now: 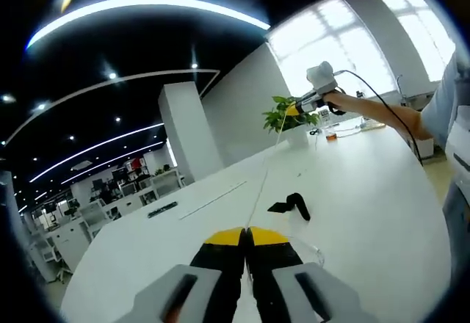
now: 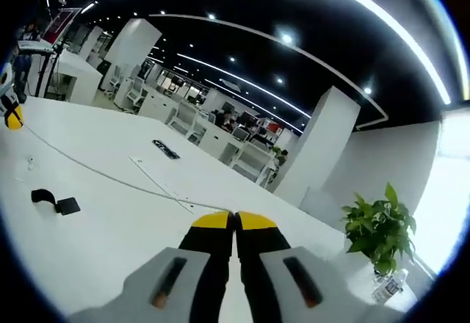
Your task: Peel open the Velcro strap on the desktop, arrange the wired earphones neatly onto it, and close the Velcro strap to secure them.
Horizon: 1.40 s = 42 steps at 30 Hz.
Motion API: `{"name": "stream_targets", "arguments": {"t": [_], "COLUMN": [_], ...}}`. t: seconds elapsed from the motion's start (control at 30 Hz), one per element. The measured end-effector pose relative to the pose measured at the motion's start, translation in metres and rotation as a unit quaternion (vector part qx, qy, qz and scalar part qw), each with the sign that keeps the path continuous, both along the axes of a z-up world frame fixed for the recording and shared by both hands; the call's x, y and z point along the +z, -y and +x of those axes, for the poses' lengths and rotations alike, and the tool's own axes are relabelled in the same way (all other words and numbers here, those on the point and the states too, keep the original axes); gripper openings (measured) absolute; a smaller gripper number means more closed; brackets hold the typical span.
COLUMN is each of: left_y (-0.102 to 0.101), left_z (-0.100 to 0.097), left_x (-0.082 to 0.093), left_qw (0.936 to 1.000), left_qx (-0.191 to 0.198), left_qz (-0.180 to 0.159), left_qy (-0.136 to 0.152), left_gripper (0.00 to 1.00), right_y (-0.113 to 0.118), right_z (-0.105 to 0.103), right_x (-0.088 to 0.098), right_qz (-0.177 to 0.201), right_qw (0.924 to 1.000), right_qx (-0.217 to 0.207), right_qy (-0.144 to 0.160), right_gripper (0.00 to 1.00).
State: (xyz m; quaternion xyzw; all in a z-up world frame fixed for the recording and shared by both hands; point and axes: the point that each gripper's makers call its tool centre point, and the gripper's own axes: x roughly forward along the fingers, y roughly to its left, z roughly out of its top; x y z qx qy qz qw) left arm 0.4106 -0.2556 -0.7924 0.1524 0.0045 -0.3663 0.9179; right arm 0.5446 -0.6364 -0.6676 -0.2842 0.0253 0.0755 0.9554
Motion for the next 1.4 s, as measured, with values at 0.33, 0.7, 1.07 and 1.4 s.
{"name": "stream_targets", "arguments": {"t": [0.33,0.7,1.07,1.4], "left_y": [-0.007,0.025,0.039,0.044], "left_z": [0.000,-0.022,-0.020,-0.013], "left_x": [-0.007,-0.020,-0.030,-0.035], "left_qw": [0.9999,0.9980,0.9963,0.9959], "left_qx": [0.008,-0.058,-0.071,-0.067], "left_qz": [0.004,-0.009,0.003,0.014], "left_qy": [-0.009,-0.024,-0.048,-0.060], "left_gripper": [0.05,0.06,0.09,0.13], "right_y": [0.001,-0.093,-0.185,-0.248], "right_z": [-0.018,-0.075,-0.108,-0.128], "right_x": [0.023,0.109,0.105,0.075], "right_qz": [0.031,0.064,0.121,0.110], "right_qw": [0.9989,0.9801,0.9523,0.9357], "right_qx": [-0.004,0.128,0.256,0.328], "right_qy": [0.035,0.137,0.114,0.069], "right_gripper": [0.03,0.03,0.03,0.03]}}
